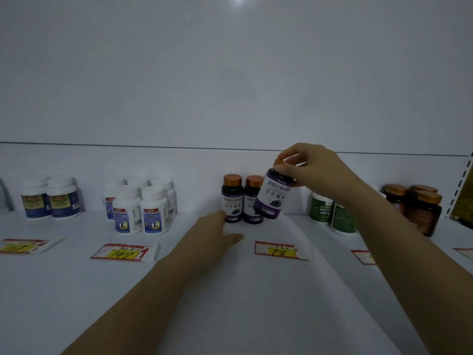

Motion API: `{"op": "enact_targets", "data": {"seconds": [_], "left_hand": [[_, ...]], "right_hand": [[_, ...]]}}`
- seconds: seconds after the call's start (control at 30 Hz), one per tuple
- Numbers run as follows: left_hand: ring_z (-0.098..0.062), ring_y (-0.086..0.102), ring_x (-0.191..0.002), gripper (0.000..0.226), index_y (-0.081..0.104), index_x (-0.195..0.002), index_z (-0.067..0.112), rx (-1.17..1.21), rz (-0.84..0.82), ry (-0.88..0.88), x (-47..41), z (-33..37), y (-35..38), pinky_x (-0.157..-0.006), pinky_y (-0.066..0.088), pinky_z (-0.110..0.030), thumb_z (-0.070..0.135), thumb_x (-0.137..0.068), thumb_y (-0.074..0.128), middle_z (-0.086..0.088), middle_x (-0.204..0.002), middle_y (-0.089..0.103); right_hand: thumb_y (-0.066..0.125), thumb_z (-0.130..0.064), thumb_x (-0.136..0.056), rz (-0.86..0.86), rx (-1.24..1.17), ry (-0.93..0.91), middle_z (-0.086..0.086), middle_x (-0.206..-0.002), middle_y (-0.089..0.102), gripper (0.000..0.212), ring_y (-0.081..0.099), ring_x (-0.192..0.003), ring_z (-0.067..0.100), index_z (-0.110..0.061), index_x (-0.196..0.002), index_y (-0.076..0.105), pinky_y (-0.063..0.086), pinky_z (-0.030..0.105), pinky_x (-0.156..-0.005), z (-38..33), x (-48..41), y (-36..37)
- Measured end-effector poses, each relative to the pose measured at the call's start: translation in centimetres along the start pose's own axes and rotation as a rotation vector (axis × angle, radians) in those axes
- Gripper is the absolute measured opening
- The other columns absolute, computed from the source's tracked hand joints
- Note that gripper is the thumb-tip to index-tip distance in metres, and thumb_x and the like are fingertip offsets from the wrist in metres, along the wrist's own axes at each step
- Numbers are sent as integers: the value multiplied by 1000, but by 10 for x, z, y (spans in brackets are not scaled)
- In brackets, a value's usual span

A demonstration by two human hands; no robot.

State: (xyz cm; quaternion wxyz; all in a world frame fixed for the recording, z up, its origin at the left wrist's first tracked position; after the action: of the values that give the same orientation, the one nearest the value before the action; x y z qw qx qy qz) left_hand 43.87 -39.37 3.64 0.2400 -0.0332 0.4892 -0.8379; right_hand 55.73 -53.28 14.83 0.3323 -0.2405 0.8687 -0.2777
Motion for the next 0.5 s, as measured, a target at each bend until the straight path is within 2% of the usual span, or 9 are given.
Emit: {"op": "enact_targets", "data": {"seconds": [0.13,0.23,0.4,0.5], "left_hand": [[-21,15,-144,67,12,-150,7,-263,-158,-93,2,-17,18,-115,15,-29,48,-99,29,-9,-158,14],[-20,-7,-146,68,-3,-150,6,-383,-239,-105,1,-26,28,-116,-2,-30,48,-100,14,-9,-159,-8],[-18,-11,-146,67,-8,-149,8,-432,-259,-112,0,-31,34,-117,-4,-31,49,-100,8,-7,-158,-13],[-18,-11,-146,66,-9,-149,9,-469,-264,-114,0,-34,34,-117,-5,-34,49,-100,6,-6,-158,-14]], "right_hand": [[64,-27,-89,-6,151,-19,3,-118,60,30,55,-98,15,-22,-118,57,44,27,-79,8,-21,1],[62,-23,-90,-38,222,-17,6,-122,60,30,51,-98,15,-20,-120,57,40,25,-79,23,-31,16],[63,-21,-89,-95,241,-1,3,-115,58,29,52,-98,16,-18,-118,58,40,24,-80,43,-40,40],[66,-22,-86,-118,259,0,9,-114,58,24,56,-99,21,-20,-110,60,43,25,-81,51,-43,50]]}}
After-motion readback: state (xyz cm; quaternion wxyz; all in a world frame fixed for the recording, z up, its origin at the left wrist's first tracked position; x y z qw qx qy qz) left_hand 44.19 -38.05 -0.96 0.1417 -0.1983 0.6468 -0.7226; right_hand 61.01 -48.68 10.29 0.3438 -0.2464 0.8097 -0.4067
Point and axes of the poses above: each hand's wrist, its own x-axis away from the middle knuckle, its own y-axis out of the palm, z = x × y, the point moved 7 cm from there along -x, towards the middle knuckle
